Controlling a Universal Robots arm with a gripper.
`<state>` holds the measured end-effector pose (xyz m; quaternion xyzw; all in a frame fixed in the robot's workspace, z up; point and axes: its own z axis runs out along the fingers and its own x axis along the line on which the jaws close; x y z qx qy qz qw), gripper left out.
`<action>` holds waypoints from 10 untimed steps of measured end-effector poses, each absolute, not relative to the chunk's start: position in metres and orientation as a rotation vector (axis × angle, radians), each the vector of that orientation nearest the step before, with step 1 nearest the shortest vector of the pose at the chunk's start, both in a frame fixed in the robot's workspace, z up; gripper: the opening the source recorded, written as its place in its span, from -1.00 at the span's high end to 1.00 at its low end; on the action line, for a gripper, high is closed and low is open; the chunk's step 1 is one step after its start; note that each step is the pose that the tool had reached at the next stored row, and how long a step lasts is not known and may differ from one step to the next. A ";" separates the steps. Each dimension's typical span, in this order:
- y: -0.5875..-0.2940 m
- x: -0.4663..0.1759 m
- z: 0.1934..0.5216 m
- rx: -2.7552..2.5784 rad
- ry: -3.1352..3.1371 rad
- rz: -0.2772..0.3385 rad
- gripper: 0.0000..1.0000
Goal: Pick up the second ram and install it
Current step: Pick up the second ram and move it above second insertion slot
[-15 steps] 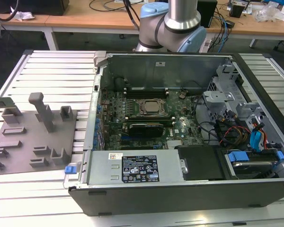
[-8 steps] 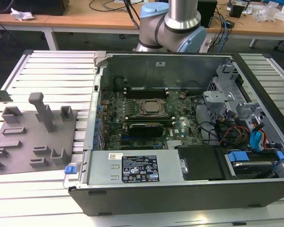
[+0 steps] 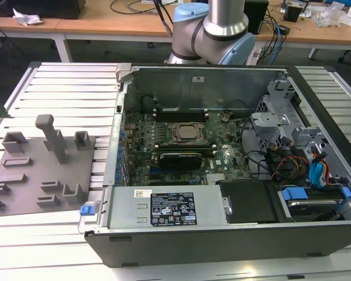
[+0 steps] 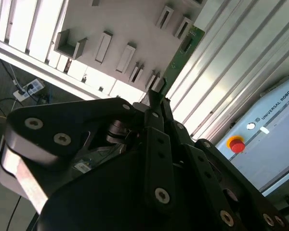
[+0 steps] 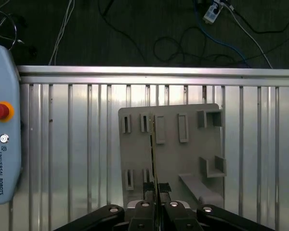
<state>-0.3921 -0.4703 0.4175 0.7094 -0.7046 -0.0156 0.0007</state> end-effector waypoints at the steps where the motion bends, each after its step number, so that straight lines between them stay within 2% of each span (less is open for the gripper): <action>1: -0.470 -0.392 0.421 2.228 -2.213 -0.049 0.72; 10: -0.470 -0.392 0.448 2.235 -2.219 -0.064 0.72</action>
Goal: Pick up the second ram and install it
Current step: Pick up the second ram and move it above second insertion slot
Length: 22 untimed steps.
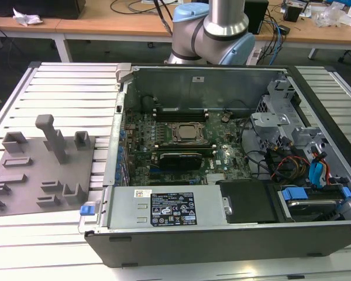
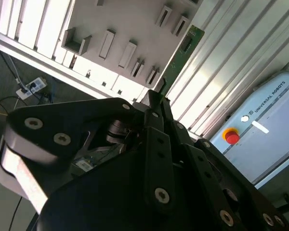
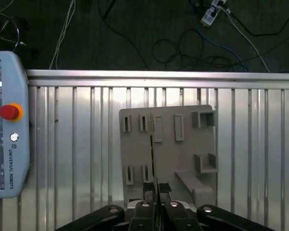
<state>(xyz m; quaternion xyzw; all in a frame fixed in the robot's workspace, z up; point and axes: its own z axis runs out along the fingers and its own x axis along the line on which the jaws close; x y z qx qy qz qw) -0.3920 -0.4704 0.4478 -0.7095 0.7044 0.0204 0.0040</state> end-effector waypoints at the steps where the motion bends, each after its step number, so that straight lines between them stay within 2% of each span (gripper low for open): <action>1: -0.470 -0.392 0.448 -2.216 2.202 0.077 0.72; 3: -0.470 -0.392 0.448 -2.196 2.203 0.096 0.72; 22: -0.470 -0.343 0.447 -2.190 2.209 0.096 0.72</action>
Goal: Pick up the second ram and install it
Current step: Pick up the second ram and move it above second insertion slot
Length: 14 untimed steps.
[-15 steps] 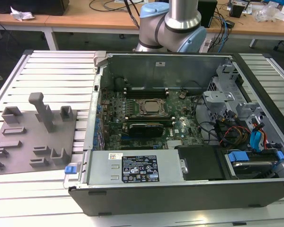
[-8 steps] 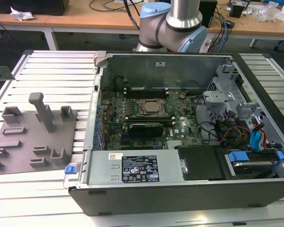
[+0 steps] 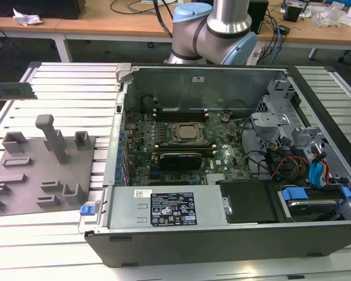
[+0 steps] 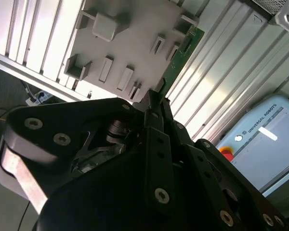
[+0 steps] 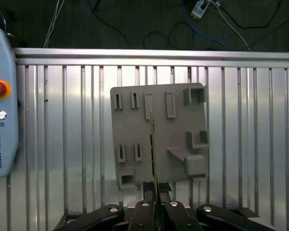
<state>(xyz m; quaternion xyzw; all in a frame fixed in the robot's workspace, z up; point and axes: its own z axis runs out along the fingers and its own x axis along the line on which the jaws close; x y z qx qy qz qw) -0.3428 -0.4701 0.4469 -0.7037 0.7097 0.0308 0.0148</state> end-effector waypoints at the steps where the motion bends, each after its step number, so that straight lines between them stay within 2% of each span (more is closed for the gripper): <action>1: -0.470 -0.341 0.447 -2.190 2.209 0.096 0.72; 14: -0.470 -0.315 0.447 -2.190 2.209 0.096 0.72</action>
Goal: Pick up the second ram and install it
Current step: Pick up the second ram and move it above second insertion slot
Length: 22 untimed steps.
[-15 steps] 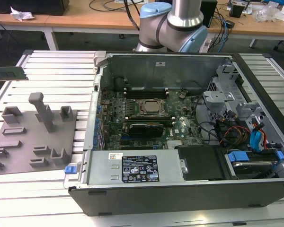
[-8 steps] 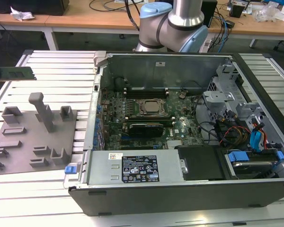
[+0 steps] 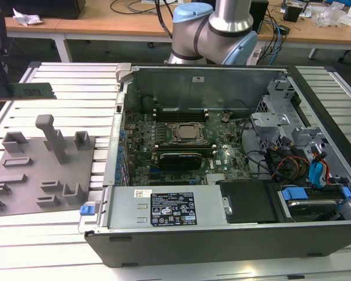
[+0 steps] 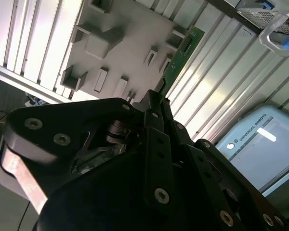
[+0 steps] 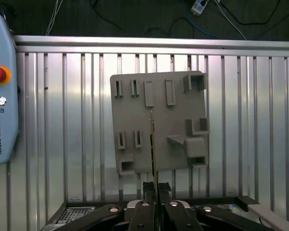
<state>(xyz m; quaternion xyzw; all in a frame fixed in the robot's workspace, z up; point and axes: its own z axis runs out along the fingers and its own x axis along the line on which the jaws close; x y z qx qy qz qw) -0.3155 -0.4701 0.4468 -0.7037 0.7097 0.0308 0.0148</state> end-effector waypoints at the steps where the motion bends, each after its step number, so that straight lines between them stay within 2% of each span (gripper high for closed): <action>1: -0.470 -0.313 0.447 -2.190 2.209 0.096 0.72; 22: -0.470 -0.262 0.447 -2.190 2.209 0.096 0.72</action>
